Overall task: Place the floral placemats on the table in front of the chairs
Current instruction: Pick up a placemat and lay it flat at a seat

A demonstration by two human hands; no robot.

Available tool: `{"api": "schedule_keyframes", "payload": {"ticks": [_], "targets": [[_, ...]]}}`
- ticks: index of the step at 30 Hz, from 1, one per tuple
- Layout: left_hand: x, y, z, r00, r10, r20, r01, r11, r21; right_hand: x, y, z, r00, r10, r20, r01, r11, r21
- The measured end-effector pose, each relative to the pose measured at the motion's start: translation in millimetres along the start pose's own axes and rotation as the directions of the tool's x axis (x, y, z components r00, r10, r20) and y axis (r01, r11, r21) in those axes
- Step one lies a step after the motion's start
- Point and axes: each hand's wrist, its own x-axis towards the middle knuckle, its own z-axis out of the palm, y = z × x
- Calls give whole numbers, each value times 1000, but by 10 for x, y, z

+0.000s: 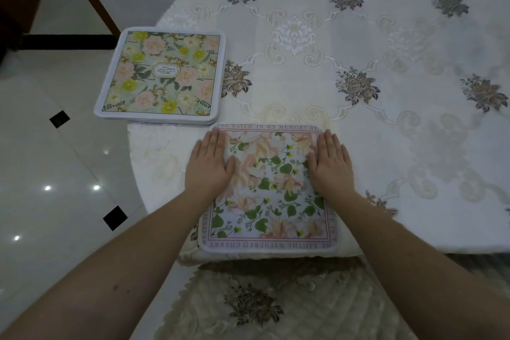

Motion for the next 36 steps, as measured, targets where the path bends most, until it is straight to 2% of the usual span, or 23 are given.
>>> {"api": "schedule_keyframes", "payload": {"ticks": [2, 7, 10, 15, 18, 23, 27, 31, 36], "targets": [[-106, 58, -43, 997, -65, -52, 65, 998, 11, -174, -153, -14, 999, -13, -45, 16, 998, 63], [-501, 647, -28, 996, 17, -89, -28, 992, -123, -652, -785, 97, 987, -152, -57, 159, 972, 170], [-738, 754, 70, 998, 3, -69, -12, 991, -131, -773, -951, 242, 989, -146, 5, 141, 962, 233], [-953, 575, 223, 996, 88, 10, -87, 992, -91, -928, -787, 406, 970, -240, 24, 239, 971, 28], [-978, 456, 210, 991, 133, 31, -131, 990, -59, -962, -649, 376, 965, -258, 53, 258, 966, 1], [-1085, 220, 201, 983, 177, 51, -175, 984, -30, -1081, -295, 283, 984, -163, 65, 164, 986, -16], [-1171, 3, 147, 984, 167, 67, -163, 985, -62, -1109, -80, 208, 985, -158, 66, 160, 986, -41], [-1236, -146, 100, 983, 151, 107, -150, 989, -17, -1122, -34, 182, 980, -182, 84, 187, 981, -57], [-1268, -163, -36, 968, 147, 205, -152, 988, 10, -1142, 9, 76, 980, -158, 121, 166, 985, -56]]}}
